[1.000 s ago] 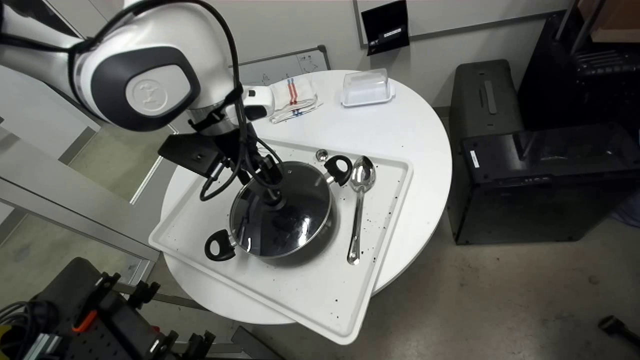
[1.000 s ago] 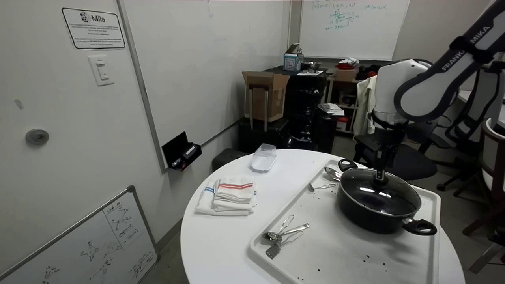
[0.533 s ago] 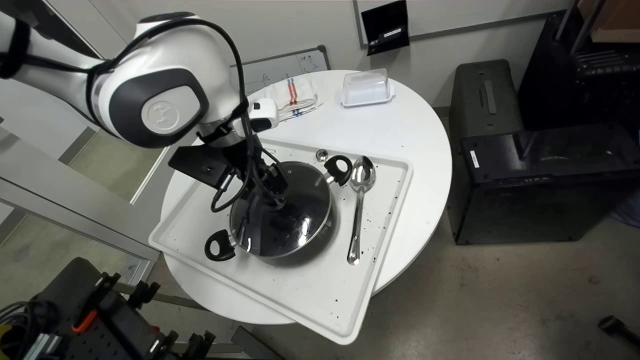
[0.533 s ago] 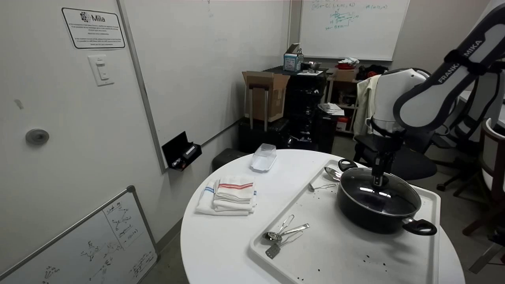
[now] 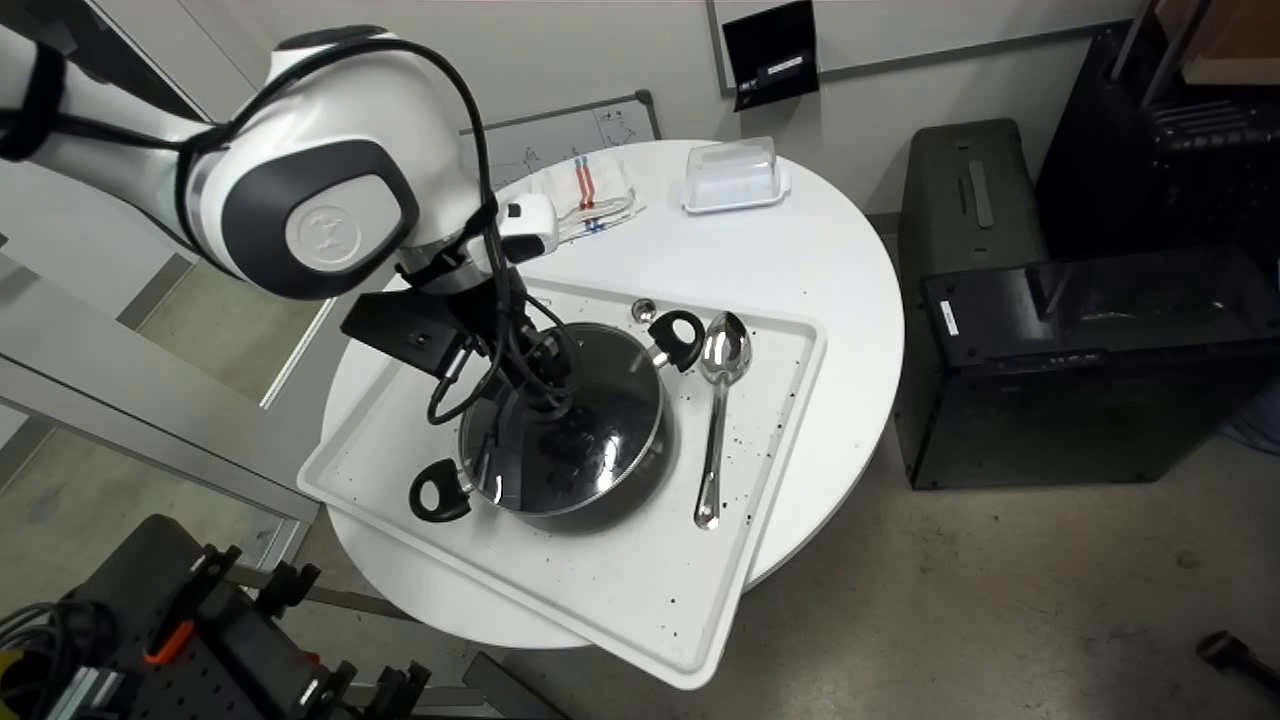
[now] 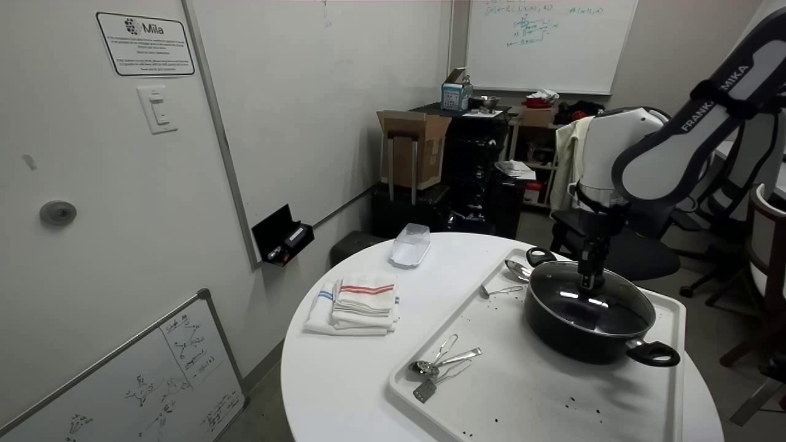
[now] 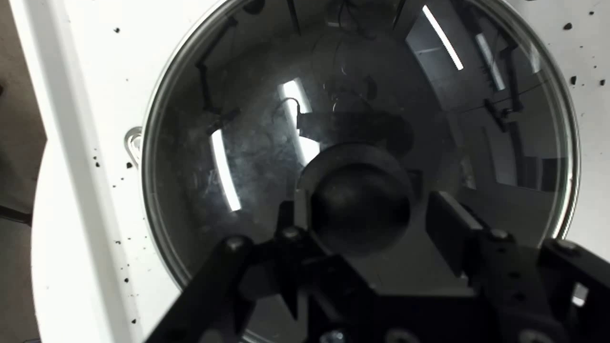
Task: Take the lid off of the pot
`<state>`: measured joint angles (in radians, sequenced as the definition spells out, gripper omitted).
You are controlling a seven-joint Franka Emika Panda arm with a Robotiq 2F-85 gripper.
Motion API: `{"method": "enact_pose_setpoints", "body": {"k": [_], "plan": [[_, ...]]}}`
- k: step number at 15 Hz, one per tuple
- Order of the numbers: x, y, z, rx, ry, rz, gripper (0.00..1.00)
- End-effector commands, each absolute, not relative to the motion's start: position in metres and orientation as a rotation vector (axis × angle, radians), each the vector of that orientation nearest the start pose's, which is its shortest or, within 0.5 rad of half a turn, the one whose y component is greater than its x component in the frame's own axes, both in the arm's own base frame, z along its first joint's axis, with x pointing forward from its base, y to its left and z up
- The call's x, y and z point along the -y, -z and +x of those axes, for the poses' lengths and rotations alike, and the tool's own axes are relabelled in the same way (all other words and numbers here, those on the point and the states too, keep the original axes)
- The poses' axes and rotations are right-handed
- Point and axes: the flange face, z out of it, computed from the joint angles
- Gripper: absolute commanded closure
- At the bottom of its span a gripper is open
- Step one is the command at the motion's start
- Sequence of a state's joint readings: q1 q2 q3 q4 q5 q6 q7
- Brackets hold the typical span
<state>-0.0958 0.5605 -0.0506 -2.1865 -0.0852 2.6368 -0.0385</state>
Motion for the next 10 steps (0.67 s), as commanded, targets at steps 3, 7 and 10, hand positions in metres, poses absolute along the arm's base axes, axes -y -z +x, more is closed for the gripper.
{"method": "enact_pose_setpoints", "body": {"k": [3, 7, 10], "plan": [[0.078, -0.12, 0.533, -0.013, -0.139, -3.195, 0.75], [0.078, -0.13, 0.532, -0.003, -0.133, -3.204, 0.75], [0.077, -0.143, 0.53, 0.008, -0.111, -3.207, 0.75]]}}
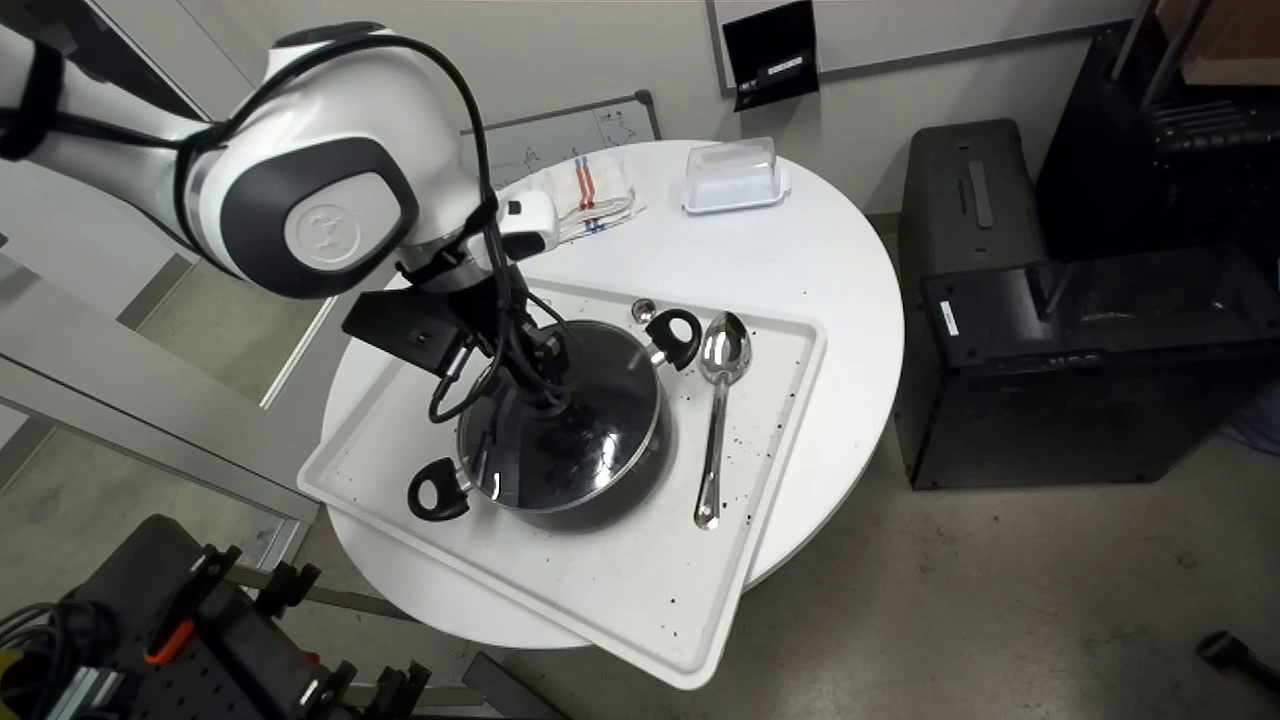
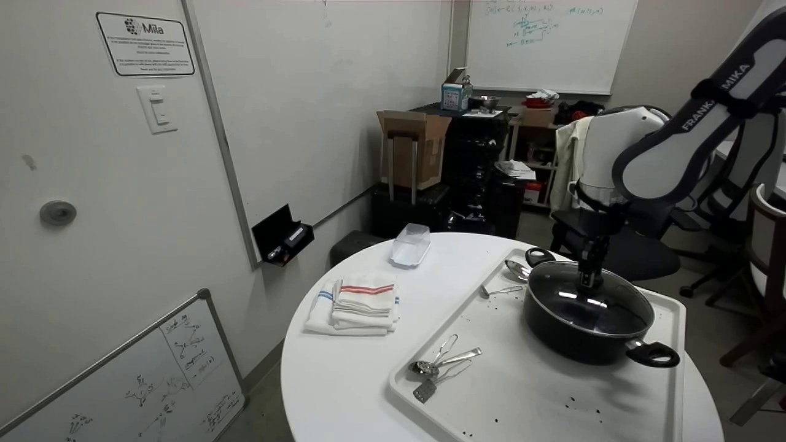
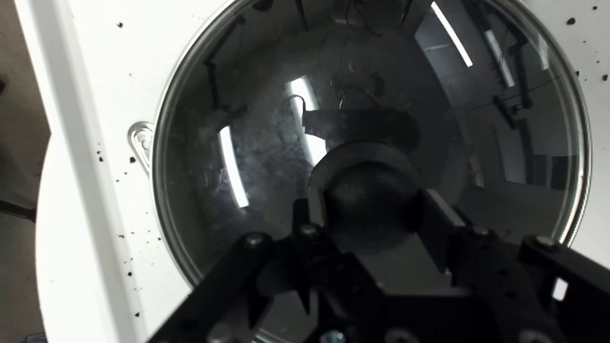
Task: Take the lid off of the pot
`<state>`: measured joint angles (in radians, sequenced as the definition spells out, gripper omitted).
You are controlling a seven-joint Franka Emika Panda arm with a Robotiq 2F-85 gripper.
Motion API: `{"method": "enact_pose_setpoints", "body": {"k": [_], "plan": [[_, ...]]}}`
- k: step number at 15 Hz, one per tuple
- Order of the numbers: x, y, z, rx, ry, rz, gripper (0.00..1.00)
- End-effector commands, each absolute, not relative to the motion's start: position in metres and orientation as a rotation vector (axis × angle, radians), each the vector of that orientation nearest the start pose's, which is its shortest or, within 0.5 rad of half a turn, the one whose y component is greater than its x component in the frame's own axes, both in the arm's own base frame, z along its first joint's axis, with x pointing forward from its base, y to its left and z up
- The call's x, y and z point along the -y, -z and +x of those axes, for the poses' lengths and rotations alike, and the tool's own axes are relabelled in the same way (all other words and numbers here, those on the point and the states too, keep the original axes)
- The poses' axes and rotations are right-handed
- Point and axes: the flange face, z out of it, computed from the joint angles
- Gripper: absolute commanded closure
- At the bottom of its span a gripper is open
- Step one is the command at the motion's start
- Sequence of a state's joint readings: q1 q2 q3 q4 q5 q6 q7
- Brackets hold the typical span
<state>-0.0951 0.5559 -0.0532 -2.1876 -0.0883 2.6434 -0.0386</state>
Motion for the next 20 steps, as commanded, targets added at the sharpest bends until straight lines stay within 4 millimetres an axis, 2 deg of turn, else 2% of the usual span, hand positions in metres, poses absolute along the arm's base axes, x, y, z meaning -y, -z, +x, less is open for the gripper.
{"method": "enact_pose_setpoints", "body": {"k": [1, 6, 10, 14, 20], "plan": [[0.076, -0.148, 0.529, 0.018, -0.109, -3.212, 0.75], [0.066, -0.17, 0.526, 0.088, -0.095, -3.224, 0.75], [0.048, -0.176, 0.524, 0.176, -0.131, -3.228, 0.75], [0.012, -0.174, 0.525, 0.332, -0.19, -3.236, 0.75], [-0.068, -0.168, 0.528, 0.633, -0.17, -3.229, 0.75]]}}
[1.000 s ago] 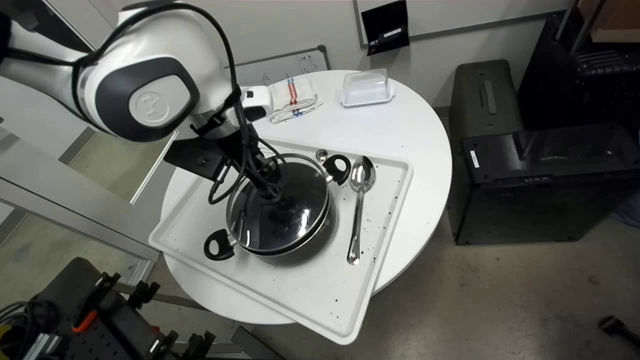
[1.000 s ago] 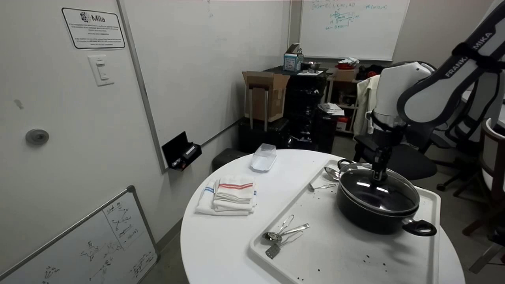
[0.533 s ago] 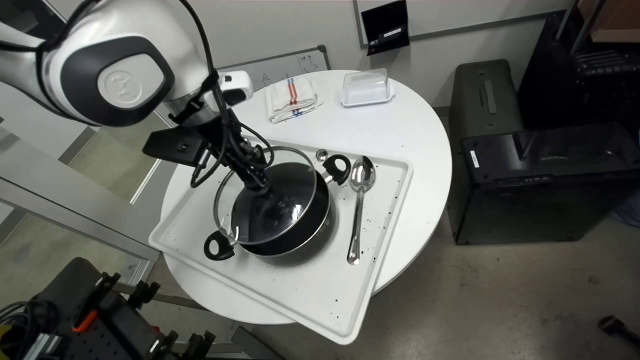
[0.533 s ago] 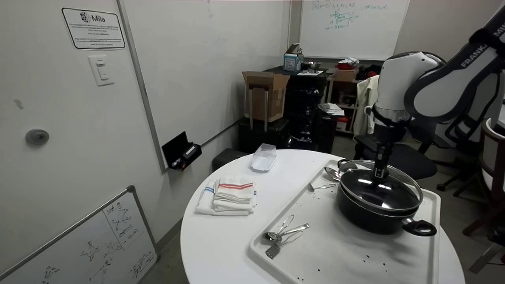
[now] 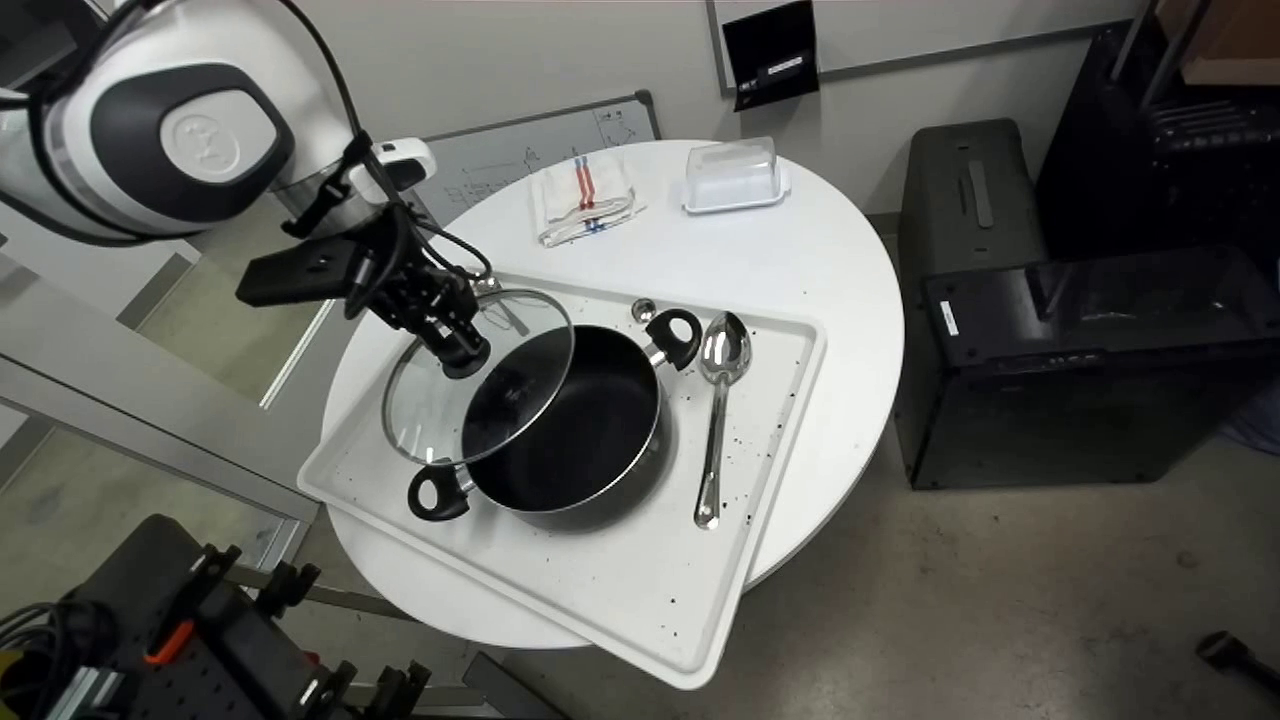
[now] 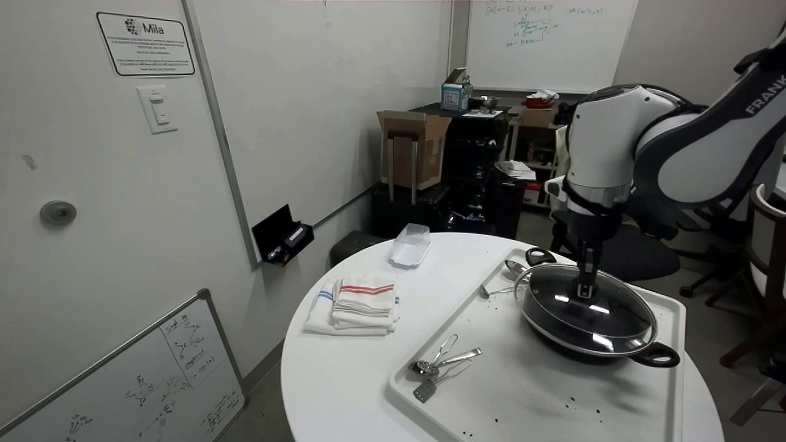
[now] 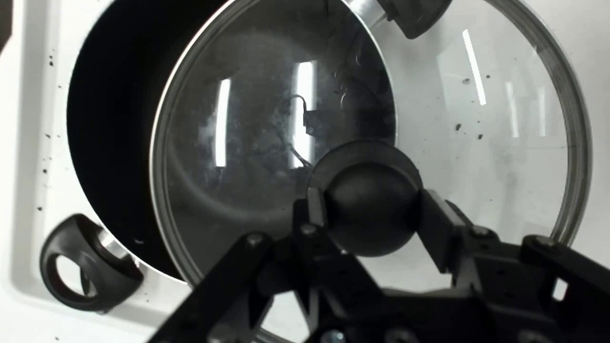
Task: Take the lid off of the pot
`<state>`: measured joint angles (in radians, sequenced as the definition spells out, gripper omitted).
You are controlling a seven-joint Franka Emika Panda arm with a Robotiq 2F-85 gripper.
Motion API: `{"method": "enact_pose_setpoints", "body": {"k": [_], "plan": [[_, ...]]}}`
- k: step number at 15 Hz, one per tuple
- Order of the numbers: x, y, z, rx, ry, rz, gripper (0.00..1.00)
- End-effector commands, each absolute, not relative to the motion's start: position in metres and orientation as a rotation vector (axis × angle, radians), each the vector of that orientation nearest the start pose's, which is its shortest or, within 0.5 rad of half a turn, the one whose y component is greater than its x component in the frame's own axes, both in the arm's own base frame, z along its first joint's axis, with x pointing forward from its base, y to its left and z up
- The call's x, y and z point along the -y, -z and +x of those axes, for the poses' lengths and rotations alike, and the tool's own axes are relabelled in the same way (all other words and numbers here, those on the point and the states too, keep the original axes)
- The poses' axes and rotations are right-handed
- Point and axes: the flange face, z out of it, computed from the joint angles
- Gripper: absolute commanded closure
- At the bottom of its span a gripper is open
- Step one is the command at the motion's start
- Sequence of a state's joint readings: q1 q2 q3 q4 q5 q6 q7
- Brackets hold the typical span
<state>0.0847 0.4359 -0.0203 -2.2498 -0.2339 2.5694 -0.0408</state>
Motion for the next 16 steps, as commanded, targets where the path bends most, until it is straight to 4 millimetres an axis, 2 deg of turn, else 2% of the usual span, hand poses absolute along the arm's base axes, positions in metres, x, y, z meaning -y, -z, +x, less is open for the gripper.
{"method": "enact_pose_setpoints", "body": {"k": [1, 6, 10, 14, 16], "plan": [[-0.081, -0.167, 0.528, 0.681, -0.161, -3.225, 0.75], [-0.144, -0.147, 0.528, 0.882, -0.168, -3.195, 0.75], [-0.184, -0.128, 0.526, 1.006, -0.174, -3.165, 0.75], [-0.211, -0.113, 0.523, 1.097, -0.186, -3.143, 0.75], [-0.217, -0.104, 0.522, 1.131, -0.197, -3.138, 0.75]]}}
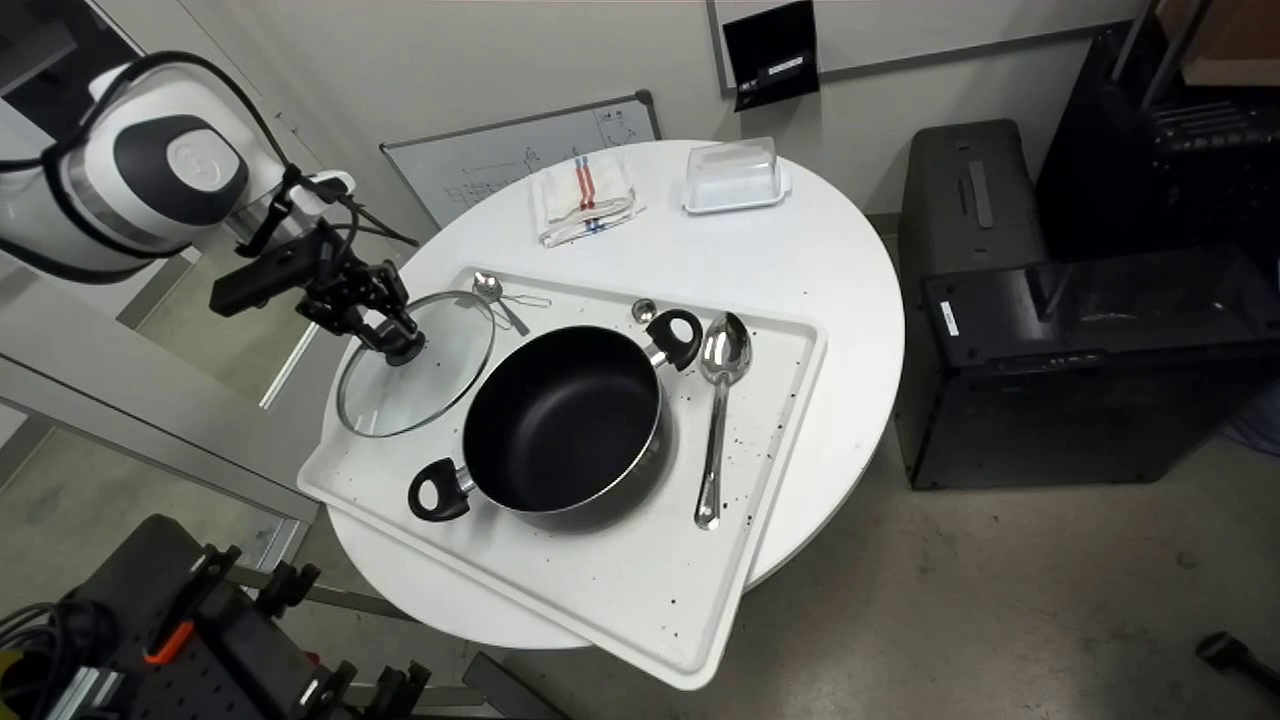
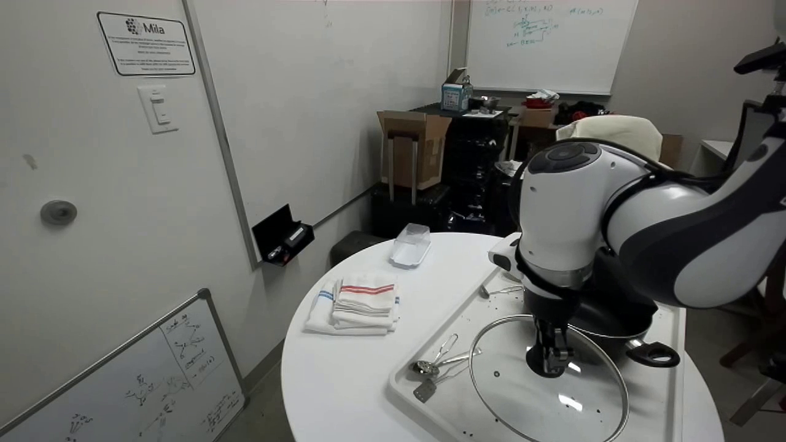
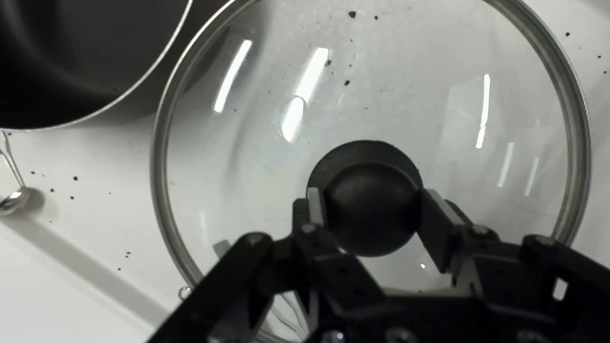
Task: Take the lid off of the pot
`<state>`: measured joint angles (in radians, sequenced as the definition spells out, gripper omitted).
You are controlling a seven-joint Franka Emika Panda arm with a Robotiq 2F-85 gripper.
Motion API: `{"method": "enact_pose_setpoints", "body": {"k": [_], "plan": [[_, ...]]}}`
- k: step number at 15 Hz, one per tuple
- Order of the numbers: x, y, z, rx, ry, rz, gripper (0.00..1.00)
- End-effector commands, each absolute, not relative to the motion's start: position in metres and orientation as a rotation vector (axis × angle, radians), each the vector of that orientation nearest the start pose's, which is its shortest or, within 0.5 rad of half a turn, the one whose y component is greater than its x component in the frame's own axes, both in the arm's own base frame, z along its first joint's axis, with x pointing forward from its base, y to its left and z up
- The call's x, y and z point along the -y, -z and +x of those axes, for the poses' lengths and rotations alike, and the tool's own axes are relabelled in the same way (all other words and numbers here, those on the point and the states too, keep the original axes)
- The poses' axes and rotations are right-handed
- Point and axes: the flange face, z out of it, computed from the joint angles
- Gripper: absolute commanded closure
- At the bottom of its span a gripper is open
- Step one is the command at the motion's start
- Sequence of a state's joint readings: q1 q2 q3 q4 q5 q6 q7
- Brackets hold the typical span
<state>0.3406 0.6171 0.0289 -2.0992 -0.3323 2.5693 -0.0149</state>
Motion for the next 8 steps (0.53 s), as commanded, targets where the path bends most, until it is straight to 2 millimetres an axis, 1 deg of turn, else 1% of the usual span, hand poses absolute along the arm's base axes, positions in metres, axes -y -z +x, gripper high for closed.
{"method": "enact_pose_setpoints", "body": {"k": [1, 8], "plan": [[-0.218, -0.098, 0.521, 1.141, -0.206, -3.135, 0.75], [-0.207, -0.064, 0.524, 1.11, -0.168, -3.111, 0.75]]}}
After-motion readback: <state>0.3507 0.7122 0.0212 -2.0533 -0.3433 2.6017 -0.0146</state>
